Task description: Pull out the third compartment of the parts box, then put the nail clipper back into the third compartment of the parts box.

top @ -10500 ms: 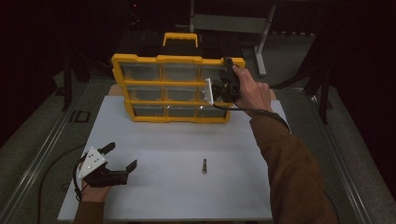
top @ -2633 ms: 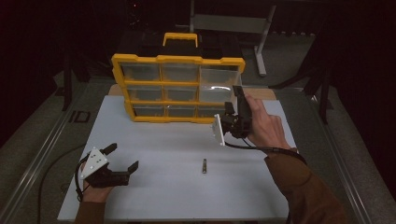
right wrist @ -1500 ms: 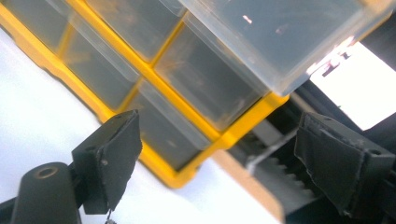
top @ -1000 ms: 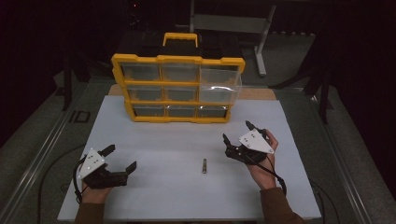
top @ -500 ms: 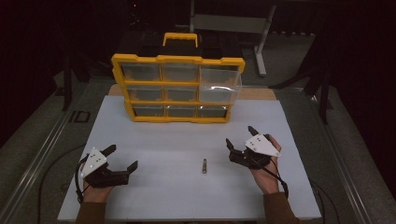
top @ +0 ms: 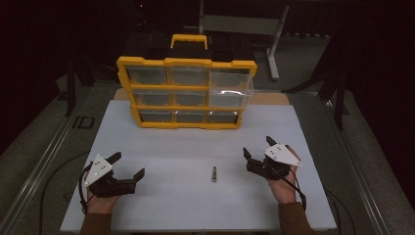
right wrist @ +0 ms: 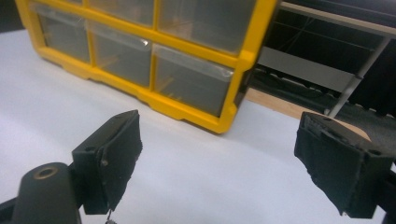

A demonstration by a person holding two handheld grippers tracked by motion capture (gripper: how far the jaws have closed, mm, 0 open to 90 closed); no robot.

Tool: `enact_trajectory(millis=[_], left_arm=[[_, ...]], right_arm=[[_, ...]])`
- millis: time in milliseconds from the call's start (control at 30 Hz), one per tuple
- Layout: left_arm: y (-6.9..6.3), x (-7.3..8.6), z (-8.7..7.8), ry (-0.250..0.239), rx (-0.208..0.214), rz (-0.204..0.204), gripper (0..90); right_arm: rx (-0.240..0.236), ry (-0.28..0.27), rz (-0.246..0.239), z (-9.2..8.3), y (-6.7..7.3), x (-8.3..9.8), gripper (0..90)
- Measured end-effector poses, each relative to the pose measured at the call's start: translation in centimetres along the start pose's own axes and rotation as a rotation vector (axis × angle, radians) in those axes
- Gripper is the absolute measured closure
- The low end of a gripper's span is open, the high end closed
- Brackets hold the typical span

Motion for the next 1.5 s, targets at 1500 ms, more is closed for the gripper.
enact_trajectory(millis=[1500], left_arm=[[-2.5,-4.0,5.2,0.151,0.041,-0.049,0.0]], right_arm=[[0.089,-0.018,0.062,-2.5,-3.1,1.0,14.0]])
Point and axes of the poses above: each handheld gripper's, and its own axes: z roughly forward along the jaws, x roughly out of its underside, y roughly to its left, the point moved 4 cm from there along z, roughly forward along the jaws, and after that the axes turned 2 degrees about z, right-handed, at the moved point
